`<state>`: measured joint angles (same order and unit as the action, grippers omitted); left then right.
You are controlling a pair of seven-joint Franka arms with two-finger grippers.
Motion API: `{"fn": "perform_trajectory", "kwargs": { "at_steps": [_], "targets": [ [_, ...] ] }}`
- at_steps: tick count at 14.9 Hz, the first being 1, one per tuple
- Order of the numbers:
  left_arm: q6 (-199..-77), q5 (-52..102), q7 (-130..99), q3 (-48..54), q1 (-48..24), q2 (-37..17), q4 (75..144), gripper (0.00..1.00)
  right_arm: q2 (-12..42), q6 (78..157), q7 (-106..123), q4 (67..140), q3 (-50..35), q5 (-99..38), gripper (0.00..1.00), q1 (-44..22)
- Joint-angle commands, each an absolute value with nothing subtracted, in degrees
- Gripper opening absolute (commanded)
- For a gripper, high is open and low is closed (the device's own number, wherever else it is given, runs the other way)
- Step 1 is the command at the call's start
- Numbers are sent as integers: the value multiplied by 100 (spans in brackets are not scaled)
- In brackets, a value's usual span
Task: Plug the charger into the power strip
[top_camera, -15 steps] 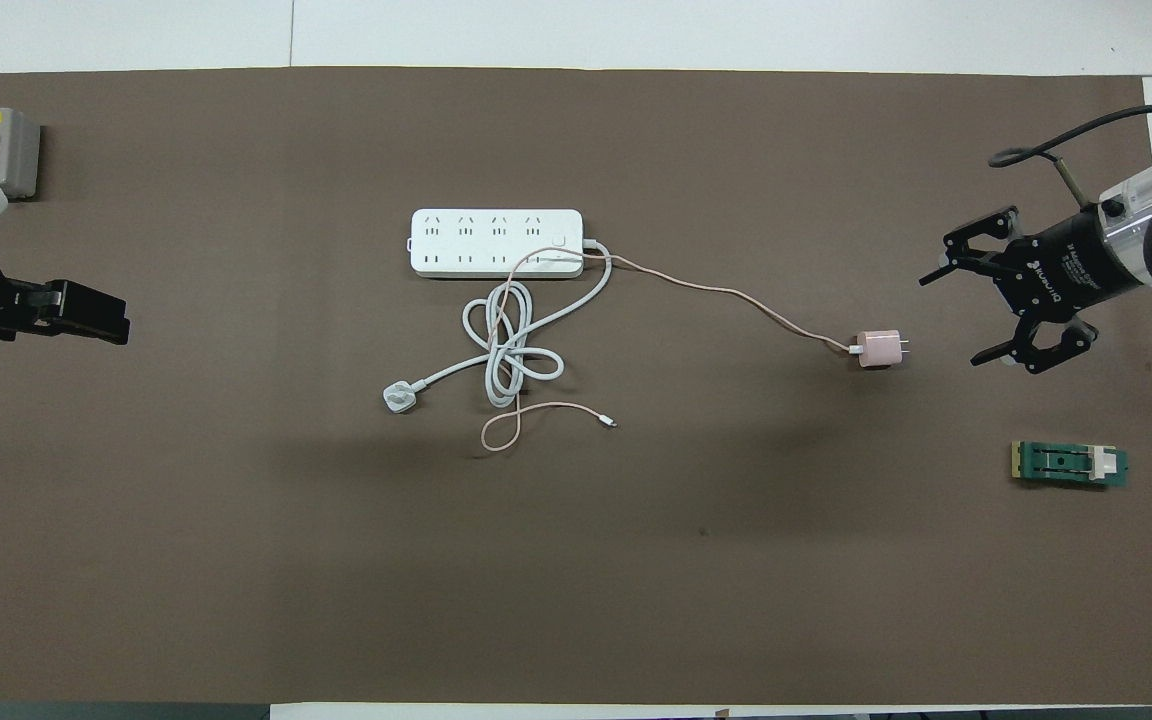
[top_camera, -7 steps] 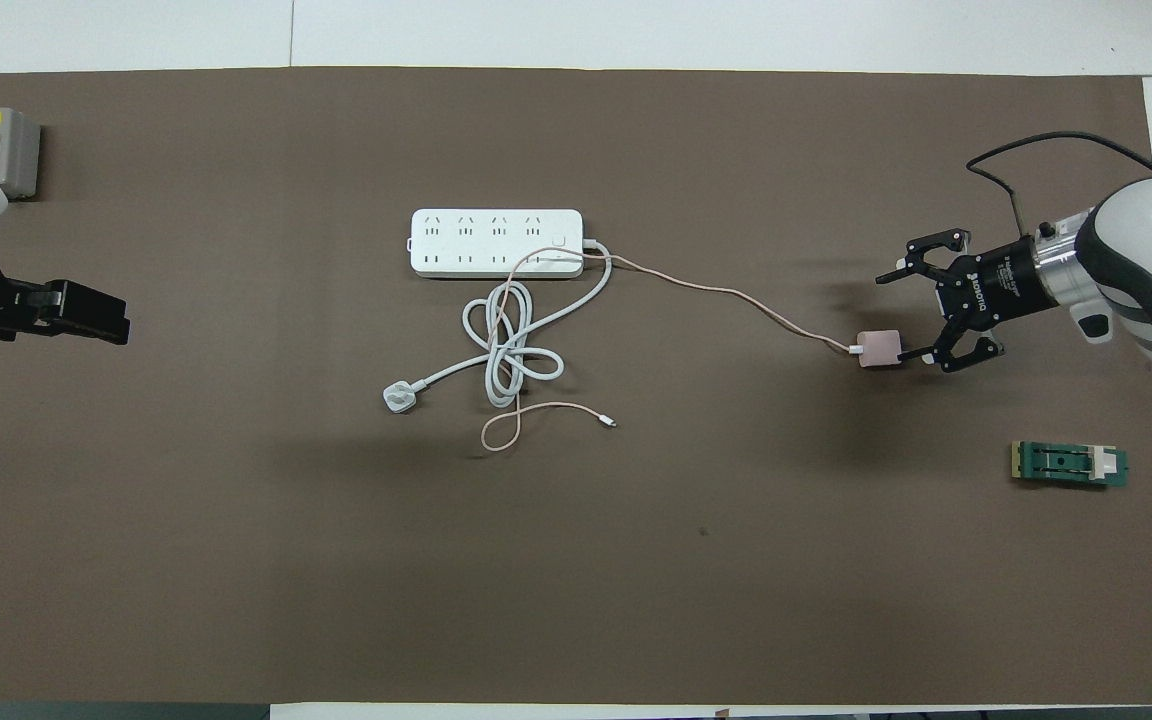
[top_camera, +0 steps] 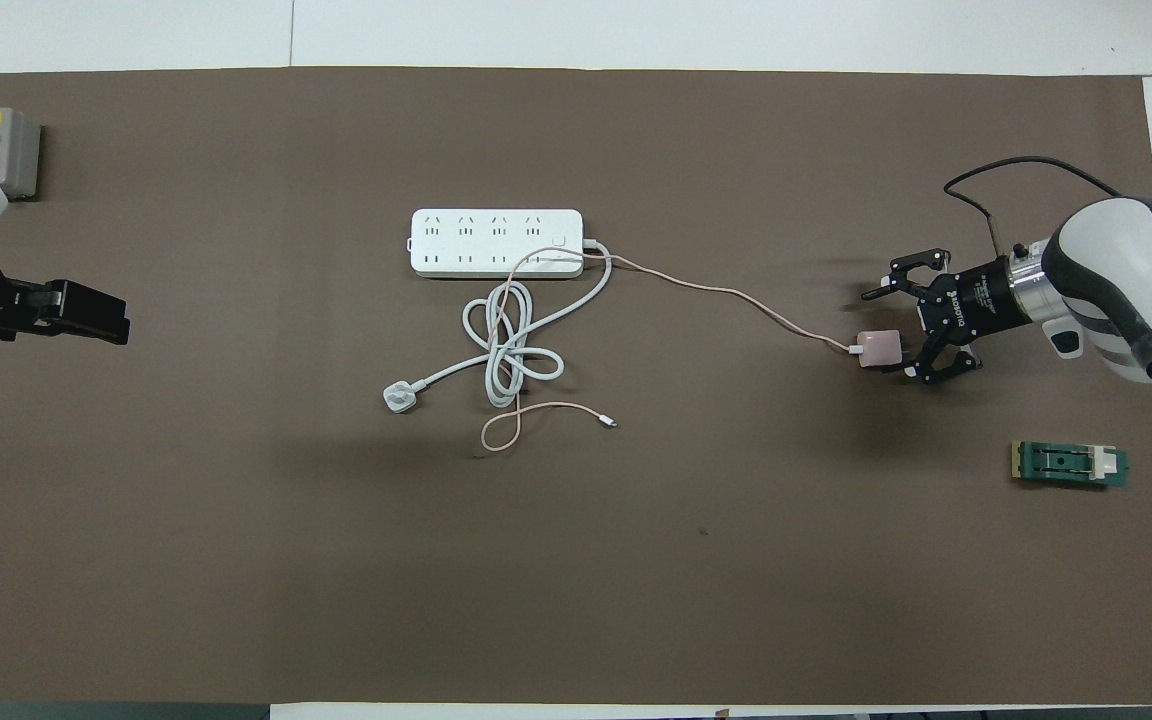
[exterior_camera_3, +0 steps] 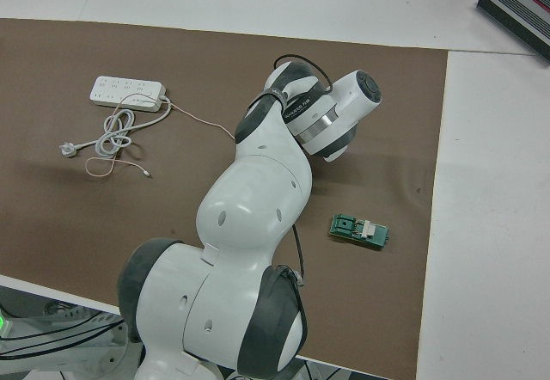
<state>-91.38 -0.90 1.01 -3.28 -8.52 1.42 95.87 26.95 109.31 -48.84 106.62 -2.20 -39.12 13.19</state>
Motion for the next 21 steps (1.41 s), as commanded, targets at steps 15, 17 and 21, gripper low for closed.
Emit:
{"fn": "perform_trajectory", "kwargs": {
  "at_steps": [15, 17, 21],
  "targets": [
    [-10027, 3194, 796, -334, -562, -367, 10055, 100, 2584, 11304, -4157, 10996, -272, -4140, 0, 1433],
    [-10265, 4458, 1718, -316, -589, -711, 10247, 100, 2514, 10875, -4445, 10654, -272, -4113, 0, 1345],
    [-10327, 6341, 2206, -299, -808, -1027, 10818, 100, 2312, 10240, -5657, 9792, -290, -4078, 0, 767]
  ]
}}
